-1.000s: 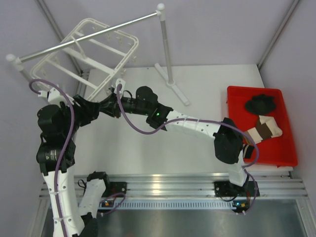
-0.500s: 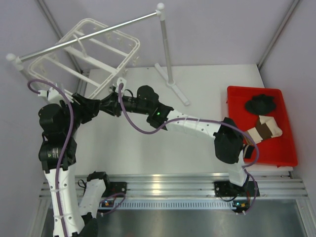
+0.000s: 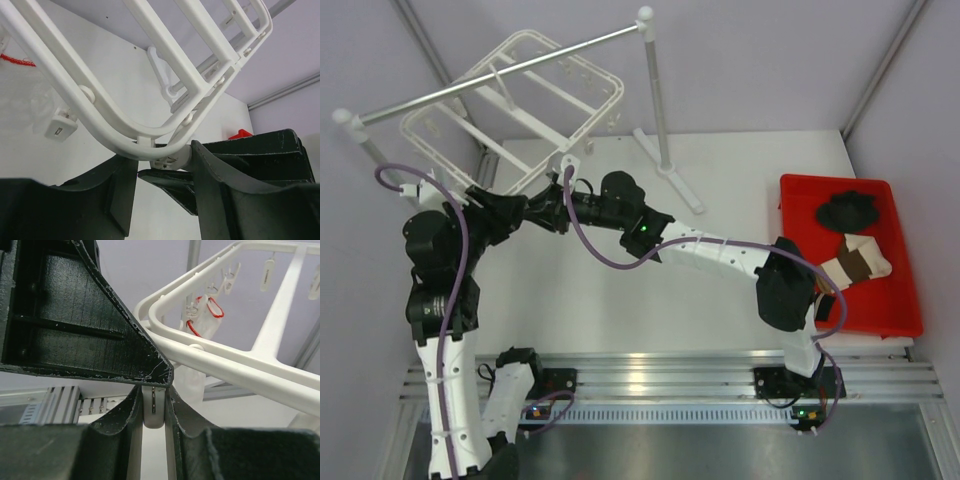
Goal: Clip the socks to the hanger
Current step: Open the clamp at the hanger.
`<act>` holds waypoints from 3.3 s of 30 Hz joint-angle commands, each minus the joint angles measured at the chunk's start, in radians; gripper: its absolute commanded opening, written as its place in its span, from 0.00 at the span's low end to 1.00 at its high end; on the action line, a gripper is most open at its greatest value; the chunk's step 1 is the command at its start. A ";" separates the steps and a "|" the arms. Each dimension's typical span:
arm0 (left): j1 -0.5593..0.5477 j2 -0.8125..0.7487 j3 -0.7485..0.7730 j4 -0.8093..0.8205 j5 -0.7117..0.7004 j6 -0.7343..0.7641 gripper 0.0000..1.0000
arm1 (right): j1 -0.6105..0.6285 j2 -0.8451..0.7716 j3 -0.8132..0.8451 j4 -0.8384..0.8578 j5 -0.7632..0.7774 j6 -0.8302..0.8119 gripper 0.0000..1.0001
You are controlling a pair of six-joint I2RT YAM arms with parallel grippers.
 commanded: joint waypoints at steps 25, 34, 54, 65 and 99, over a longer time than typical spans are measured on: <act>0.000 -0.028 -0.101 0.219 -0.036 -0.083 0.00 | 0.003 -0.086 -0.012 0.003 -0.086 -0.016 0.18; 0.000 -0.017 -0.073 0.175 -0.021 -0.041 0.04 | -0.011 -0.091 0.009 -0.052 -0.071 -0.029 0.00; 0.000 -0.012 -0.067 0.147 0.021 0.020 0.49 | -0.011 -0.066 0.058 -0.102 -0.076 -0.035 0.00; 0.000 0.008 -0.076 0.147 0.070 0.023 0.52 | -0.009 -0.060 0.070 -0.115 -0.076 -0.038 0.00; 0.000 0.001 -0.095 0.150 0.062 -0.041 0.00 | -0.119 -0.397 -0.259 -0.423 -0.062 -0.173 0.95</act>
